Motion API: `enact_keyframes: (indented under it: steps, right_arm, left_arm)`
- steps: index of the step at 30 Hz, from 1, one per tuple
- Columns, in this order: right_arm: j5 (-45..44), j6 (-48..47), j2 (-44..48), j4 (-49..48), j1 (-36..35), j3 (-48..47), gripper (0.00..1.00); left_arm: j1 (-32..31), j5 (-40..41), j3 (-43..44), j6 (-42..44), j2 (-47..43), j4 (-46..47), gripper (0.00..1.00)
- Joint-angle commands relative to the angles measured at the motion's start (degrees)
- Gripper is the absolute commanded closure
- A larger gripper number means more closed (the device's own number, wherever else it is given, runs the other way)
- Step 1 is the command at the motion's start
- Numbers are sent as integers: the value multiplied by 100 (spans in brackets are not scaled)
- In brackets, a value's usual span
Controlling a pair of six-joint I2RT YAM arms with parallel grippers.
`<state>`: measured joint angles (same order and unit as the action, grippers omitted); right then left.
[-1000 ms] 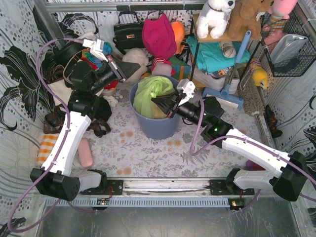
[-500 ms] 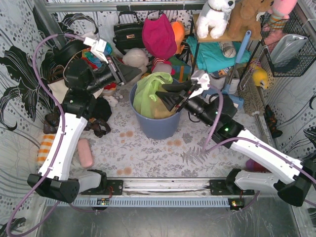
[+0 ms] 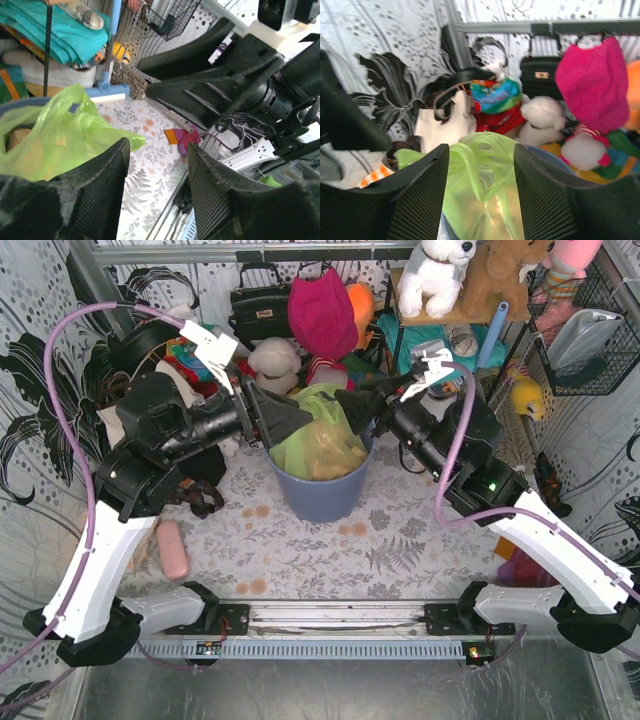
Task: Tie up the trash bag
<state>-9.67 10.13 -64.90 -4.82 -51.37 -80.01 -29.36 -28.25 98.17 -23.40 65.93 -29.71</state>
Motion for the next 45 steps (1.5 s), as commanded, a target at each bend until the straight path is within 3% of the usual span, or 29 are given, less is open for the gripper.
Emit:
enact_keyframes:
  steps: [1,10,19,24,25,26,31,38,45]
  right_arm:
    - [-925,373,-283,1306,54,-619,45]
    - [0,1429,-632,2272,791,-1007,41]
    - [1340,2392,-606,1517,1397,-409,40]
    - [1811,2717,-819,1220,1560,-289,44]
    - [1859,2762,-848,1158,1586,-259,46]
    - [1906,2794,-882,1105,1613,-239,48]
    - [2055,2905,-954,850,1710,-180,54]
    - [2238,3114,-968,649,1792,-197,55]
    - [2231,3213,-1060,774,1880,-418,49]
  left_arm:
    - [-488,1053,174,-164,42,-651,40]
    - [-595,1648,774,-166,396,-1423,37]
    - [-619,1648,756,-166,679,-1230,37]
    - [-641,1648,769,-166,777,-1226,37]
    - [-641,1798,774,-215,780,-1237,56]
    - [-641,1868,774,-248,781,-1236,64]
    - [-641,1903,791,-262,795,-1236,73]
    - [-637,1842,784,-242,842,-1223,83]
    - [-641,1802,728,-205,819,-1201,94]
